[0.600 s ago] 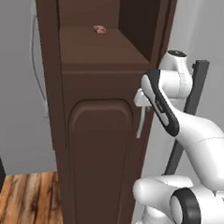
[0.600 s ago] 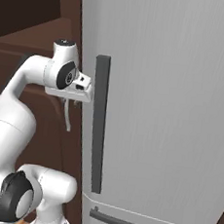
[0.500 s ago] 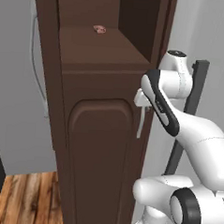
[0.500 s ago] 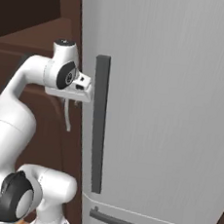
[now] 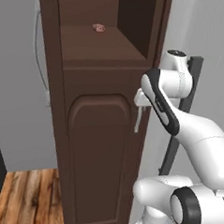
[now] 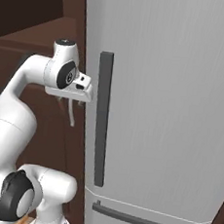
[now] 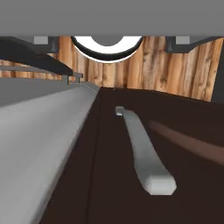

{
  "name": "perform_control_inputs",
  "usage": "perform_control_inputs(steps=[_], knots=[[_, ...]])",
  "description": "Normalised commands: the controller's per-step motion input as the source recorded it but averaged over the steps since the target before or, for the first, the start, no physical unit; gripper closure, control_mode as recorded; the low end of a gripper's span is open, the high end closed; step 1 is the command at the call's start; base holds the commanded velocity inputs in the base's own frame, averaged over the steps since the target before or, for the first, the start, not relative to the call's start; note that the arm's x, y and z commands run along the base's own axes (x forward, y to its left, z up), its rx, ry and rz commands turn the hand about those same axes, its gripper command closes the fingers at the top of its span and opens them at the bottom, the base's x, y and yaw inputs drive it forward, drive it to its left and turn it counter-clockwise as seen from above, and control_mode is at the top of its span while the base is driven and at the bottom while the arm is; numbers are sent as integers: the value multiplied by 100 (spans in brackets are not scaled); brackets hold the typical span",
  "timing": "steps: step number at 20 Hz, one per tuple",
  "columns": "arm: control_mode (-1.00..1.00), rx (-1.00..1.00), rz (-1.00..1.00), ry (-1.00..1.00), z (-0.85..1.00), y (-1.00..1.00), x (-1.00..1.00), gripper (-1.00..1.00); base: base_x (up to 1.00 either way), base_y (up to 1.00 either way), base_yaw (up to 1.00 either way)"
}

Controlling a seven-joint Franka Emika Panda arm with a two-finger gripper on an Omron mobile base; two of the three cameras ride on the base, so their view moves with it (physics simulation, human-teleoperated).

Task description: Pick the ketchup and mayonnaise from the counter and place them in the cabinet.

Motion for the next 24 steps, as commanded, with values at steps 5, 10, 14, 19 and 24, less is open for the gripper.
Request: perform_control_inputs(steps=[5, 10, 14, 19, 24], knots=[[100, 0, 0, 0, 0, 0, 0, -100, -51, 0, 0], [100, 0, 0, 0, 0, 0, 0, -100, -40, -4, 0], [100, 0, 0, 0, 0, 0, 0, -100, -14, -31, 0], [100, 0, 0, 0, 0, 0, 0, -100, -1, -64, 0], [100, 0, 0, 0, 0, 0, 0, -100, 0, -87, 0]])
